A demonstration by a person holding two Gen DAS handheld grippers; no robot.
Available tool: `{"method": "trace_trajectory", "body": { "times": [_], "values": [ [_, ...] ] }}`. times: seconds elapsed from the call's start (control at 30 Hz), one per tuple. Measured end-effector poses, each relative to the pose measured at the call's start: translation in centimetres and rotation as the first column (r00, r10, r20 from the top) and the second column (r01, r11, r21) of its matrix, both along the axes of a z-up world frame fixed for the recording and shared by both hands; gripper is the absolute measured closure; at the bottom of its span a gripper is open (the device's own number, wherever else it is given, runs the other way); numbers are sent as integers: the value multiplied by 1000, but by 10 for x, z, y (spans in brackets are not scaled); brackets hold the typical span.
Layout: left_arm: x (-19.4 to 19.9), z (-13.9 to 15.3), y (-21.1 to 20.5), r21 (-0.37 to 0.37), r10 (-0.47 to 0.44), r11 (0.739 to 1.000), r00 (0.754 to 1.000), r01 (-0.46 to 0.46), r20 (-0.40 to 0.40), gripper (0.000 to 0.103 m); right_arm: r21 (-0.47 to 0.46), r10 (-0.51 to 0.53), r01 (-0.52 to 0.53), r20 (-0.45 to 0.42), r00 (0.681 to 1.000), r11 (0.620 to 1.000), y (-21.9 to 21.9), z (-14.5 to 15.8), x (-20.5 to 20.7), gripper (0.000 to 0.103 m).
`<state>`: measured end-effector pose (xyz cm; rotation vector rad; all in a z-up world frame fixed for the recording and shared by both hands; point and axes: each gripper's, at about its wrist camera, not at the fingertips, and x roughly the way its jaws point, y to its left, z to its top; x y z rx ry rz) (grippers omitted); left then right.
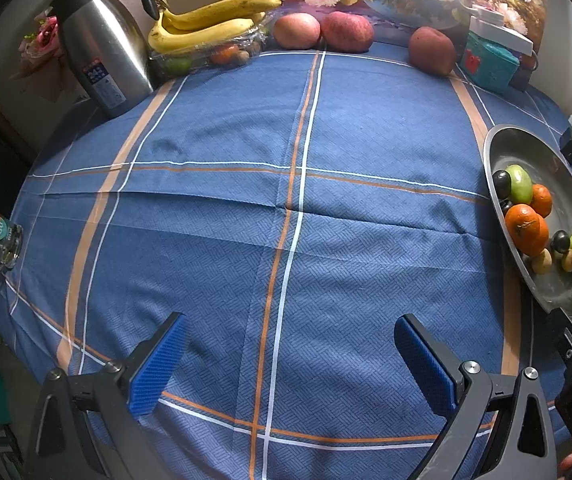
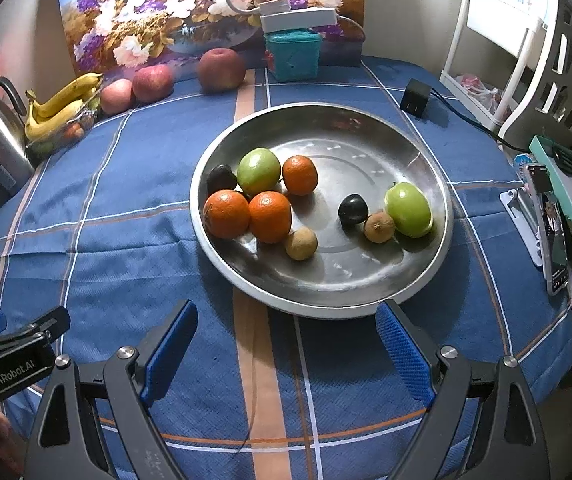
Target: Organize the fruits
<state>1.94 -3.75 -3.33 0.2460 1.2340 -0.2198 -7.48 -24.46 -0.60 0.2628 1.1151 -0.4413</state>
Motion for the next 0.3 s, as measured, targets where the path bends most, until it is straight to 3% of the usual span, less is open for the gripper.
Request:
{"method": "trace_trajectory", "body": {
  "times": [0.3],
  "values": [
    [-2,3,-1,-15,-12,1000,1000,13,15,0,1,1,-1,-4,1000,1000,1,-1,1,12]
  ]
}}
